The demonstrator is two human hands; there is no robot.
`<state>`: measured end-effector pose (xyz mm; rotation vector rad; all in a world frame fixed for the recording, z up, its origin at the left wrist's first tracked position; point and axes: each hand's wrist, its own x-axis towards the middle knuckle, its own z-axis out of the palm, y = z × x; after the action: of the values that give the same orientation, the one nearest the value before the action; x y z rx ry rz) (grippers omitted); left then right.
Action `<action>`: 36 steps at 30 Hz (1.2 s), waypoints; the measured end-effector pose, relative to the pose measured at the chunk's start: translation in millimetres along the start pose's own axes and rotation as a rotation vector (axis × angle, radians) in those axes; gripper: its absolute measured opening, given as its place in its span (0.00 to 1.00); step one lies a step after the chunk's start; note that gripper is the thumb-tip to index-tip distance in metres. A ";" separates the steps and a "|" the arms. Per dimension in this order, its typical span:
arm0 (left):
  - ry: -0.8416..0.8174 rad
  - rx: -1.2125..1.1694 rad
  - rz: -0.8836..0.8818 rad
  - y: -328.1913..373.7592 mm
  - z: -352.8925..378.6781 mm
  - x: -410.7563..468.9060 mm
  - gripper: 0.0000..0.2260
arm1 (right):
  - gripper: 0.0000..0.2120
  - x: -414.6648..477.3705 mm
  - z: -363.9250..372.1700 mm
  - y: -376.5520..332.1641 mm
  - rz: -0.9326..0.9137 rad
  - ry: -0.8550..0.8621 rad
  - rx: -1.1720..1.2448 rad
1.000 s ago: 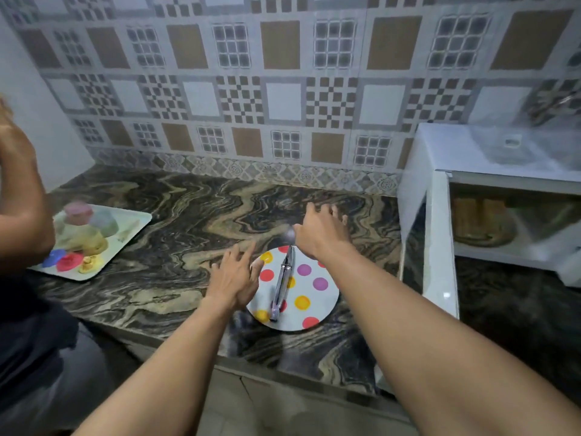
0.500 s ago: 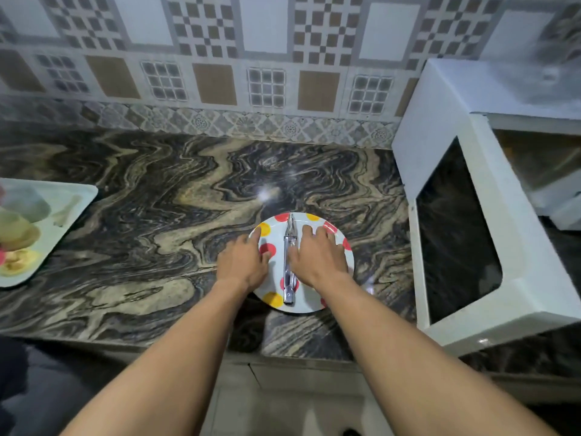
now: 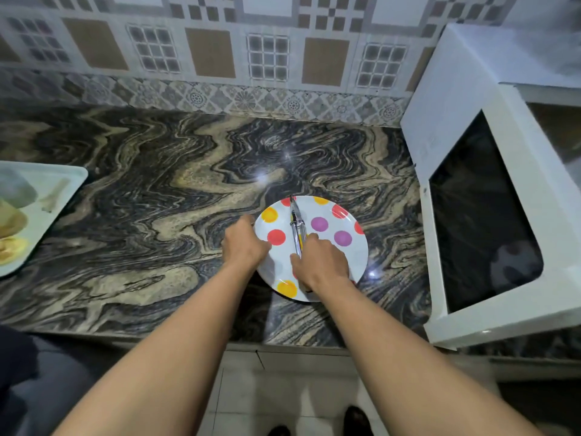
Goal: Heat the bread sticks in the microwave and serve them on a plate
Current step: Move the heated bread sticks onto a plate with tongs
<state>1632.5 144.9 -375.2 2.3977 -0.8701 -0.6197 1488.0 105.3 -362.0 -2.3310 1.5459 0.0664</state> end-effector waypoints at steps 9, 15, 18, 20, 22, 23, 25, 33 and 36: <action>-0.063 -0.336 -0.111 8.3 -2.8 9.1 0.03 | 0.14 3.3 -8.3 2.5 0.015 0.049 0.109; -0.078 -0.611 -0.105 16.1 14.4 3.3 0.07 | 0.15 3.5 -14.3 6.7 0.023 0.068 0.149; -0.119 -0.800 -0.181 14.1 22.5 3.1 0.13 | 0.15 2.9 -16.9 12.0 0.033 0.078 0.166; -0.154 -0.898 -0.186 11.8 28.9 4.1 0.17 | 0.16 1.5 -19.0 15.3 0.040 0.085 0.182; -0.174 -0.953 -0.200 6.7 34.3 7.1 0.18 | 0.17 -0.5 -22.1 18.3 0.050 0.099 0.191; -0.176 -0.963 -0.209 5.0 36.7 8.6 0.17 | 0.17 -1.5 -23.7 19.8 0.053 0.106 0.193; -0.190 -0.971 -0.228 -3.0 44.0 15.4 0.16 | 0.17 -3.9 -26.7 22.2 0.059 0.112 0.199; -0.136 -0.883 -0.189 0.8 35.7 12.2 0.21 | 0.15 -12.3 -37.9 23.8 0.063 0.127 0.176; -0.116 -0.939 -0.168 7.9 25.6 3.0 0.22 | 0.15 -19.3 -48.1 21.2 0.050 0.138 0.164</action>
<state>1616.6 129.8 -390.8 1.5859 -0.2887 -0.9710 1453.9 100.3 -317.8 -2.2089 1.6092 -0.2058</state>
